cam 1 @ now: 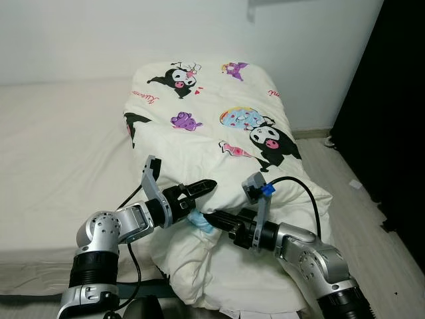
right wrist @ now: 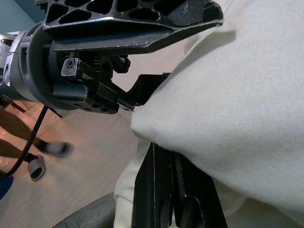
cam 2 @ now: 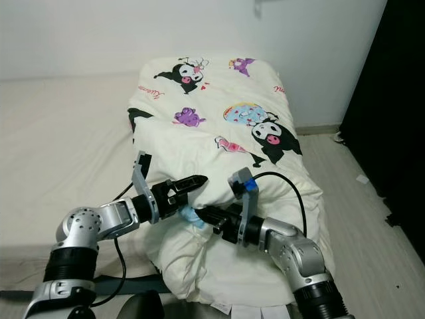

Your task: Clean up the room

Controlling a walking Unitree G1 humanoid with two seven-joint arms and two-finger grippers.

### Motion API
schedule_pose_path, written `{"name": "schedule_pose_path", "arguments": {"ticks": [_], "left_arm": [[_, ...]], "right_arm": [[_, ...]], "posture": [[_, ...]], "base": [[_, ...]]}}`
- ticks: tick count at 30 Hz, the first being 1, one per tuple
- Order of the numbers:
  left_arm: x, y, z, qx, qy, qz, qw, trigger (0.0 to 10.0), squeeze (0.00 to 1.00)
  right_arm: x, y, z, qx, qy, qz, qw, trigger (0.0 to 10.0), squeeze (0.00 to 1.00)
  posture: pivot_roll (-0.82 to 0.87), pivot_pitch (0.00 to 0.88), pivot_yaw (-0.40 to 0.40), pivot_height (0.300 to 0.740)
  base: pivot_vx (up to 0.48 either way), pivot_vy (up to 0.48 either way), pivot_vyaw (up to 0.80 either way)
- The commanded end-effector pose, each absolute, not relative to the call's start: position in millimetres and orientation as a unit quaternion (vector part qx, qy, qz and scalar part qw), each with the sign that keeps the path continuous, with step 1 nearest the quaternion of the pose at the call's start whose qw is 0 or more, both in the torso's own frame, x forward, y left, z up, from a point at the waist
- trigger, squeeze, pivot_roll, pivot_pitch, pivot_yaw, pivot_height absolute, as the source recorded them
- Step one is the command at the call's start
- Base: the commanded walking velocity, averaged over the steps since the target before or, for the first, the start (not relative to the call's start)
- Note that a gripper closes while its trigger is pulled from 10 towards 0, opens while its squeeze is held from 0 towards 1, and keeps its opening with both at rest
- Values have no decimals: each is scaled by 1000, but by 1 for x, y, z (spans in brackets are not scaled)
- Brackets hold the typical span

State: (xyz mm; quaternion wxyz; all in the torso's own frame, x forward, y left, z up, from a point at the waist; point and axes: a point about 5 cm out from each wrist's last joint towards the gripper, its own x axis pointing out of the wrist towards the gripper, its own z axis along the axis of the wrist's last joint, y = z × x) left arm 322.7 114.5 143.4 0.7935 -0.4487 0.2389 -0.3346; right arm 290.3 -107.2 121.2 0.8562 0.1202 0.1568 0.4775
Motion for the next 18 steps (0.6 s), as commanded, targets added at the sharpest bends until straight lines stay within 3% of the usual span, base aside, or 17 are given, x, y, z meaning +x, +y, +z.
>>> {"name": "schedule_pose_path", "arguments": {"ticks": [1,2,3,17,18], "left_arm": [[320,112,143,-449,247,-338,789,10000,0],[317,107,138,-444,261,-337,788,4392,0],[314,103,135,-442,268,-337,787,0,0],[324,110,139,-444,262,-296,804,0,0],[327,114,142,-446,252,-286,810,0,0]], "right_arm": [[287,-101,123,118,151,491,850,0,0],[287,-101,124,117,149,492,850,0,0],[288,-101,125,117,147,493,850,0,0],[285,-98,128,116,138,507,843,0,0],[283,-97,129,110,135,512,841,5059,0]], "posture": [[-103,123,88,510],[-105,126,91,510],[-106,125,90,510],[-107,125,92,510],[-107,123,92,510]], "base": [[0,0,0],[0,0,0],[0,0,0],[0,0,0],[0,0,0]]}}
